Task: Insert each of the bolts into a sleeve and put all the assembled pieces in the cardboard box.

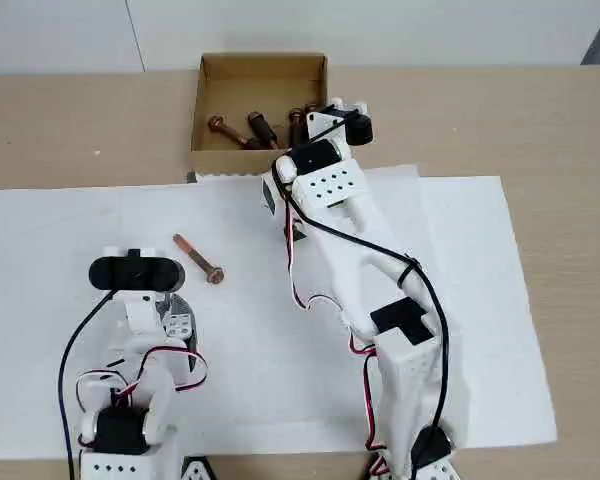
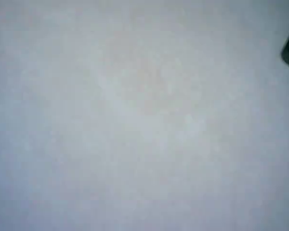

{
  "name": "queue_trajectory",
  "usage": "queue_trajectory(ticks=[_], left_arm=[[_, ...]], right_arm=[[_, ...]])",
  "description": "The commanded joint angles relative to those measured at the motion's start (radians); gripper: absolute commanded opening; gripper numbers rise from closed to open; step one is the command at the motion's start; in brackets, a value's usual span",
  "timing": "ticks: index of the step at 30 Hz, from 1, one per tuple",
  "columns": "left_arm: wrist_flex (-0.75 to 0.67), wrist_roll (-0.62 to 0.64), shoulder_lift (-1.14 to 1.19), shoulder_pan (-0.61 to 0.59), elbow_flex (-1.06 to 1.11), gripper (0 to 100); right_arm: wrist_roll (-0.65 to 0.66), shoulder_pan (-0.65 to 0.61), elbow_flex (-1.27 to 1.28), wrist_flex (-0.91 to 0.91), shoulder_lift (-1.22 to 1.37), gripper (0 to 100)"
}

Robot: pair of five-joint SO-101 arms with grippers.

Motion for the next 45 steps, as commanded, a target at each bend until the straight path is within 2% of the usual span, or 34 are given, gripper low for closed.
queue_trajectory(ticks=[1,4,18,26,28,33,35,40,45], left_arm=[[-0.023,-0.003,-0.006,0.0,-0.004,1],[-0.023,-0.003,-0.006,0.0,-0.004,1],[-0.023,-0.006,-0.006,0.002,-0.004,1],[-0.023,-0.006,-0.006,0.002,-0.004,1],[-0.023,-0.006,-0.006,0.002,-0.004,1],[-0.023,-0.006,-0.006,0.002,-0.004,1],[-0.023,-0.006,-0.006,0.002,-0.004,1],[-0.023,-0.006,-0.006,0.002,-0.004,1],[-0.023,-0.006,-0.006,0.0,-0.004,1]], right_arm=[[-0.066,-0.004,-0.038,0.008,-0.015,14.1],[-0.066,-0.004,-0.038,0.015,-0.018,21.3],[-0.064,-0.004,-0.038,-0.097,0.012,21.5],[-0.064,-0.004,-0.038,-0.099,0.084,21.2],[-0.064,-0.004,-0.038,-0.099,0.09,17.7],[-0.064,-0.001,-0.038,-0.099,0.105,0.0],[-0.064,-0.001,-0.038,-0.094,0.105,2.1],[-0.048,0.001,-0.038,-0.085,0.096,0.3],[-0.031,0.001,-0.038,-0.007,0.042,0.3]])
